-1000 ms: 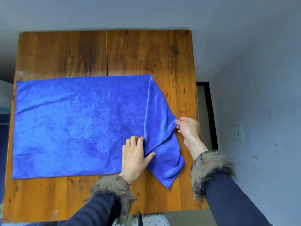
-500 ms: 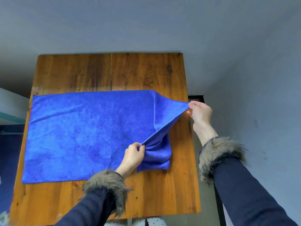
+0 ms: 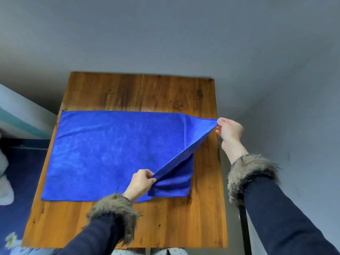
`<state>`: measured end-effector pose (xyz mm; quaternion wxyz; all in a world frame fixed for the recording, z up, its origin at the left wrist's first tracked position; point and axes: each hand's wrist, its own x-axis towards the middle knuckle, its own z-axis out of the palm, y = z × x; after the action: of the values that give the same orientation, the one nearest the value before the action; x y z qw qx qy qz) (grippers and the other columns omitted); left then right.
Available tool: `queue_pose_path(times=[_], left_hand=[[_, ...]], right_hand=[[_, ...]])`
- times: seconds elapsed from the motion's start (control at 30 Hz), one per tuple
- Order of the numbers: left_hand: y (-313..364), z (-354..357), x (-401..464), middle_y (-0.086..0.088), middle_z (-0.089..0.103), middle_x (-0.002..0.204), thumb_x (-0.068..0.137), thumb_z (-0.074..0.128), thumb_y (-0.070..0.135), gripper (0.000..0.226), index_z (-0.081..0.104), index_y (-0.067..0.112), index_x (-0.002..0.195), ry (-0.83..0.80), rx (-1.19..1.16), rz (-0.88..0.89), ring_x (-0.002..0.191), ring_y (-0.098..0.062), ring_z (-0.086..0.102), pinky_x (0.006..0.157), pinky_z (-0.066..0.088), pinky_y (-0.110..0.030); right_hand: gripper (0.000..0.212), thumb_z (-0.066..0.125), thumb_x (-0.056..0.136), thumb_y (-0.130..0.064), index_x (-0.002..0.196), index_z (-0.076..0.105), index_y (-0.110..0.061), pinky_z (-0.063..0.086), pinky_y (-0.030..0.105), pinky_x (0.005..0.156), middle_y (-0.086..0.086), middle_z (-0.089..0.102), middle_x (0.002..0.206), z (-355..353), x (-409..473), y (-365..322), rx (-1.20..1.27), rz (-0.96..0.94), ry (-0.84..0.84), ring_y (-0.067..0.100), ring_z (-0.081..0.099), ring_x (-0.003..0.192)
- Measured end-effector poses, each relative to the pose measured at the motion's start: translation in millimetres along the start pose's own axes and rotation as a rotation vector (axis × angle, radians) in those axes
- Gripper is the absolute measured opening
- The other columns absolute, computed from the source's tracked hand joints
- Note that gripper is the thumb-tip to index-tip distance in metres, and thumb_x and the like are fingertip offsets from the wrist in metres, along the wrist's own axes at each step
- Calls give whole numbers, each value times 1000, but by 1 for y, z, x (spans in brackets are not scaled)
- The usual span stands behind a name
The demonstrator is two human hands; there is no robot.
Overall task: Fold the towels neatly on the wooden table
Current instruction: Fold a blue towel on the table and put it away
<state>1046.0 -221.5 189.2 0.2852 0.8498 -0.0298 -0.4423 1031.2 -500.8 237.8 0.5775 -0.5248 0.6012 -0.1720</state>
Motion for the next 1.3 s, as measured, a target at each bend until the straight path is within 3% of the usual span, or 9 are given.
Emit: queue_pose_path(times=[0.17, 0.3, 0.47, 0.57, 0.73, 0.9, 1.17, 1.23, 1.3], left_hand=[[-5, -24, -12, -5, 41, 65, 90, 57, 23, 29, 49, 3, 71, 49, -183, 116, 62, -17, 32, 56, 25, -30], [-1, -60, -31, 0, 57, 69, 93, 54, 23, 18, 59, 14, 78, -32, -345, 265, 64, -13, 45, 61, 34, -28], [-10, -127, -58, -1, 66, 89, 84, 50, 23, 26, 62, 4, 97, -35, -475, 362, 79, -7, 58, 71, 45, -21], [-37, -165, -73, -8, 69, 105, 85, 48, 15, 29, 62, 7, 110, -30, -577, 354, 95, -16, 65, 81, 51, -29], [-96, -205, -88, -10, 70, 105, 93, 42, -6, 30, 66, 6, 106, 66, -691, 264, 98, -20, 66, 84, 54, -28], [-156, -220, -71, 4, 66, 69, 83, 66, 3, 10, 67, 11, 78, 427, -863, 4, 70, -10, 61, 56, 51, -12], [-244, -220, -35, -2, 62, 63, 78, 73, 18, 12, 67, 9, 72, 526, -785, -227, 53, -16, 53, 50, 41, -19], [-263, -215, -23, -3, 64, 67, 79, 70, 14, 6, 68, 8, 78, 511, -764, -284, 58, -17, 56, 56, 46, -24], [-278, -208, -10, -5, 65, 75, 81, 66, 9, 5, 68, 8, 86, 491, -701, -333, 72, -20, 60, 75, 50, -28]], right_hand=[[18, 53, 88, -5, 92, 66, -15, 49, 19, 59, 6, 66, 91, 20, -31, -12, -123, -183, -138, 9, 57, 63], [20, 54, 87, -11, 79, 67, -23, 56, 33, 73, -1, 68, 83, 46, -55, -31, -268, -371, -250, 7, 61, 61], [15, 60, 84, -7, 95, 70, -10, 53, 29, 81, -6, 63, 77, 96, -95, -52, -398, -530, -464, 14, 64, 70], [29, 54, 82, -2, 104, 68, -13, 45, 23, 84, 5, 67, 94, 133, -127, -50, -599, -709, -554, 17, 61, 89], [28, 49, 84, 4, 102, 68, -5, 37, 17, 87, 14, 65, 106, 198, -179, -42, -719, -1015, -630, 25, 60, 98], [19, 53, 89, -5, 101, 68, -4, 35, 18, 83, 14, 65, 102, 267, -211, -27, -819, -1131, -680, 26, 59, 96], [16, 51, 91, -9, 100, 63, -4, 34, 24, 80, 12, 59, 100, 356, -235, 16, -992, -1206, -733, 28, 55, 95], [16, 51, 91, -9, 99, 63, -3, 34, 25, 81, 11, 54, 95, 381, -231, 24, -1053, -1222, -756, 29, 52, 97], [16, 51, 90, -8, 99, 64, -4, 32, 24, 81, 13, 53, 96, 403, -224, 36, -1126, -1212, -781, 30, 50, 99]])
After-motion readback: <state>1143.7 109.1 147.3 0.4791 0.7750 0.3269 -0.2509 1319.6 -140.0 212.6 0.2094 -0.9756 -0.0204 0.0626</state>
